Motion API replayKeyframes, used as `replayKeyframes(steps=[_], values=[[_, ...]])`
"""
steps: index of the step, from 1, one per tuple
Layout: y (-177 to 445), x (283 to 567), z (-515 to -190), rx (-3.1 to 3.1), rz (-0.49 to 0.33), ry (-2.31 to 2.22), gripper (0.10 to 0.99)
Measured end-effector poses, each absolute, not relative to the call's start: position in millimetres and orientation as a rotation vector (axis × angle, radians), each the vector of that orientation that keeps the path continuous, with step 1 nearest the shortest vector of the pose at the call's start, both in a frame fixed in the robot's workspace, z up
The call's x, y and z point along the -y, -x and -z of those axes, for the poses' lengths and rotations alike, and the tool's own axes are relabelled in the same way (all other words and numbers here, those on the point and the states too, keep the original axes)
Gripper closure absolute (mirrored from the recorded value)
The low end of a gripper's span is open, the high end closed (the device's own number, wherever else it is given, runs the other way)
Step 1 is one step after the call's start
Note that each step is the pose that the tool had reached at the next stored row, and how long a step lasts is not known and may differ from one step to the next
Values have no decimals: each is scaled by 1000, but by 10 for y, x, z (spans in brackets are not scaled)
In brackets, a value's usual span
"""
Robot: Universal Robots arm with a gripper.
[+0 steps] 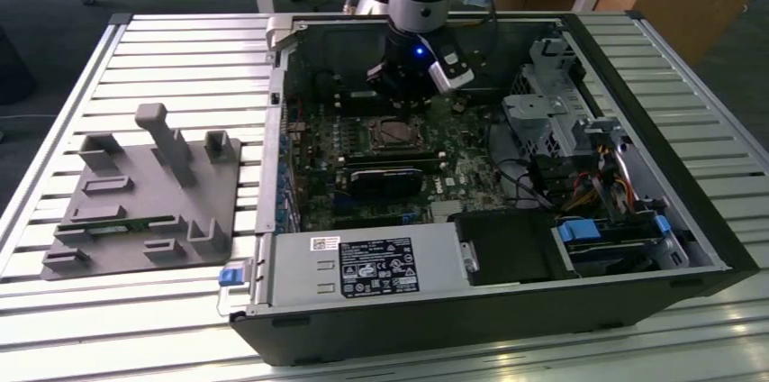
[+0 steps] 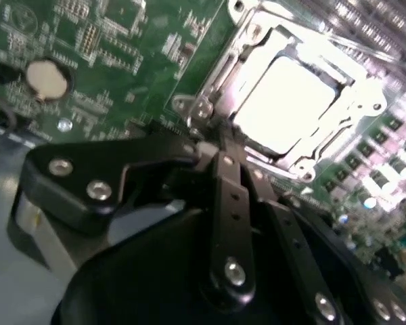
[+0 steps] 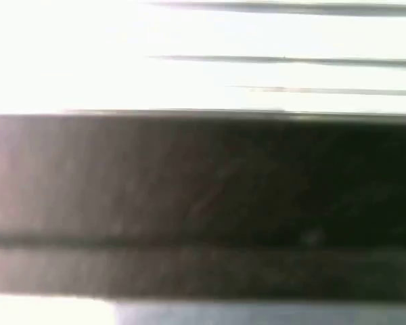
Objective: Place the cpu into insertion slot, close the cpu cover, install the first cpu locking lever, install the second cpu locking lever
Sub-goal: 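Install the first cpu locking lever, then install the second cpu locking lever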
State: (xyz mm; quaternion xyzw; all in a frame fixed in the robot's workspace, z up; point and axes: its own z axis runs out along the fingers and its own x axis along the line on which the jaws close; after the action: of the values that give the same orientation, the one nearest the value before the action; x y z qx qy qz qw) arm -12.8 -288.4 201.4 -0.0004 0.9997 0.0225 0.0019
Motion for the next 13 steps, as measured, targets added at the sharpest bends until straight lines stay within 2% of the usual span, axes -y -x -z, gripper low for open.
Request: replayKeyframes(steps=[4, 13], values=[[130, 2887, -2130, -3138, -68, 1, 980], [130, 2909, -2136, -3138, -67, 1, 980]])
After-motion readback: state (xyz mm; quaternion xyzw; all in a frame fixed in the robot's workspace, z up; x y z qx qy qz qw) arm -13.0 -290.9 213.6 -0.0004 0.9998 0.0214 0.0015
